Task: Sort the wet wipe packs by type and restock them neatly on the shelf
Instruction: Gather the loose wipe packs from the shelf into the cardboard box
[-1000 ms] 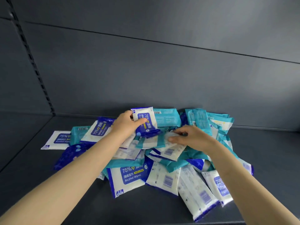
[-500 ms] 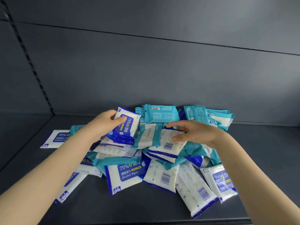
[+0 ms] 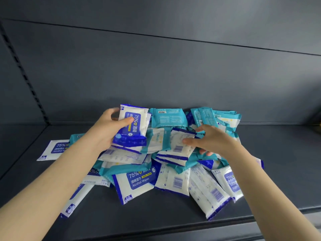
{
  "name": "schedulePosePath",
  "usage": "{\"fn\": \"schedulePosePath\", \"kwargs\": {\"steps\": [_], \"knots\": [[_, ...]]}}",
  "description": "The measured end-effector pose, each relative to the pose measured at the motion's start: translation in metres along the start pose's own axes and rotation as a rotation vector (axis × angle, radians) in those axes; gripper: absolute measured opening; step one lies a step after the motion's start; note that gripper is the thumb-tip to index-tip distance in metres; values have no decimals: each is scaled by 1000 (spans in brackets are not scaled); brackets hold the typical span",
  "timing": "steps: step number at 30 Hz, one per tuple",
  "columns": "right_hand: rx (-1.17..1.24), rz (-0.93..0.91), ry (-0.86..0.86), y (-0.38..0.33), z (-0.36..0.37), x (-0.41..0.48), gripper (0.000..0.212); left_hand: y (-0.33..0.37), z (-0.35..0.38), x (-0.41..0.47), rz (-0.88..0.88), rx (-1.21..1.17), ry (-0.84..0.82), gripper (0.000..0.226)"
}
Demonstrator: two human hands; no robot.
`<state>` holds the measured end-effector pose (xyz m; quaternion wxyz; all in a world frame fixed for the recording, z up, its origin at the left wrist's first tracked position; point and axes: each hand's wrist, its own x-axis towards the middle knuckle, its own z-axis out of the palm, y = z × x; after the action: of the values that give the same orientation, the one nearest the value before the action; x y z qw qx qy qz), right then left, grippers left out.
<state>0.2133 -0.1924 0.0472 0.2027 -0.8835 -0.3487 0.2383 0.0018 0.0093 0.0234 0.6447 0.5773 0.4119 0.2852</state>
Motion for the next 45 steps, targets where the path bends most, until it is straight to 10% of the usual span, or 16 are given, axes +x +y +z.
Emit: {"fn": "schedulePosePath", "kwargs": {"steps": [6, 16, 23, 27, 45], "knots": [[420, 124, 53, 0, 19, -6, 87, -3, 13, -11, -147, -18, -200, 24], [1090, 71, 105, 16, 9, -22, 18, 13, 12, -8, -325, -48, -269, 36], [613, 211, 176, 48, -5, -4, 13, 10, 41, -20, -283, 49, -257, 32], [376, 142, 91, 47, -2, -4, 54, 11, 54, -25, -255, 66, -228, 25], [639, 137, 101, 40, 7, -11, 29, 9, 61, -39, -250, 5, -278, 29]]}}
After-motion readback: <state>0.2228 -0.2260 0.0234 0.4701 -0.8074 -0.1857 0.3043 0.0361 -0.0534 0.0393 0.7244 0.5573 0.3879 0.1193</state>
